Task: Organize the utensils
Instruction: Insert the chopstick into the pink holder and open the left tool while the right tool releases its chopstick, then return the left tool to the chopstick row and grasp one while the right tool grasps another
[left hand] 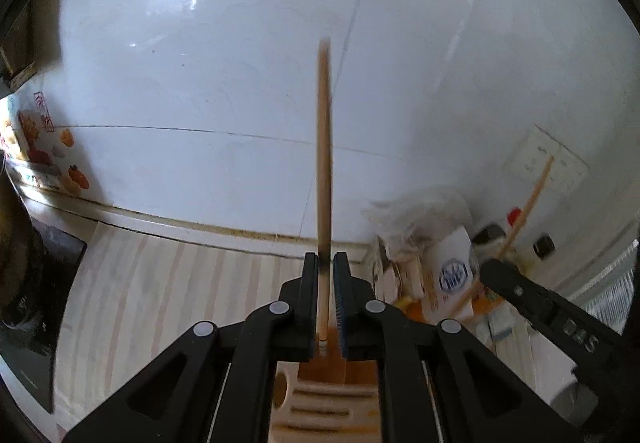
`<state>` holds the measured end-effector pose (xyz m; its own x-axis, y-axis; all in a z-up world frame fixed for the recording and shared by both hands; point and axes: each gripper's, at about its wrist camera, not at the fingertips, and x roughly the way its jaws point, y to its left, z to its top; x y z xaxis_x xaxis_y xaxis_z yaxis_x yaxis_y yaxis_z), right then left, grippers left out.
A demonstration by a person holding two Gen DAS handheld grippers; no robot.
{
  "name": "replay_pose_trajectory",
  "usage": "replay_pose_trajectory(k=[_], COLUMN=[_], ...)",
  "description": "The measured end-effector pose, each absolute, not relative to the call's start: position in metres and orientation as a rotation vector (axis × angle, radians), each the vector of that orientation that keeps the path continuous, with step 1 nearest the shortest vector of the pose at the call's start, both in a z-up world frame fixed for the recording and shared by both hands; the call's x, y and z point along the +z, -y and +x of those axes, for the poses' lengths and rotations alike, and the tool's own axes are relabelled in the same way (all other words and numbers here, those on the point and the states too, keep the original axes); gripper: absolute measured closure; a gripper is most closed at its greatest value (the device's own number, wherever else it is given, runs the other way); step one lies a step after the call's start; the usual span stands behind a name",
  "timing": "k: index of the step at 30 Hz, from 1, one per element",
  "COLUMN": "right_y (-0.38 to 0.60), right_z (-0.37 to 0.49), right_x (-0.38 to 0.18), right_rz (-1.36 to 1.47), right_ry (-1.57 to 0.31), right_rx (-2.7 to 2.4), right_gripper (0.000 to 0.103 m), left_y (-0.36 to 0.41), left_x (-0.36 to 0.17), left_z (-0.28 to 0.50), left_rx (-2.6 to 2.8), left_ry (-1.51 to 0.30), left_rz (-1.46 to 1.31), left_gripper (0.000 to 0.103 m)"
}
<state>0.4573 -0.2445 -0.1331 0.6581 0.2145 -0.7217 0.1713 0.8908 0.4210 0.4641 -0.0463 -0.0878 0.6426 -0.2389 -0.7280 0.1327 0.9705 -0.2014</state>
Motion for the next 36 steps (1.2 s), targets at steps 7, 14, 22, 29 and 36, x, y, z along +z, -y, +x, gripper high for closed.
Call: replay_pose_trajectory(k=[7, 14, 22, 29, 36], right_y=[0.252, 0.269, 0.278, 0.282, 0.292], right_z=[0.433, 0.383, 0.320, 0.285, 0.261], right_x=[-0.118, -0.103, -0.130, -0.204, -0.286], right_rz=[0.464, 0.431, 0.390, 0.390, 0.428], right_ry=[-0.869, -0.858, -0.862, -1.058, -1.255], right_rx=[-0.011, -0.086, -0.128, -0.145, -0.150], right_gripper=[0.059, 0.037, 0.003, 0.021, 0.069], left_y=[0.010, -0.025, -0.017, 0.012, 0.047], left_x=[-0.063, -0.062, -0.111, -0.207, -0.315], left_z=[0.424, 0.381, 0.348, 0.324, 0.303], left_rx=[-0.115, -0.024, -0.021, -0.102, -0.221], left_ry=[-0.846, -0.821, -0.911, -1.145, -1.462], left_rz=[-0.126, -0.126, -0.035, 0.018, 0.002], left_gripper=[0.028, 0.000, 0.000, 0.001, 0.048])
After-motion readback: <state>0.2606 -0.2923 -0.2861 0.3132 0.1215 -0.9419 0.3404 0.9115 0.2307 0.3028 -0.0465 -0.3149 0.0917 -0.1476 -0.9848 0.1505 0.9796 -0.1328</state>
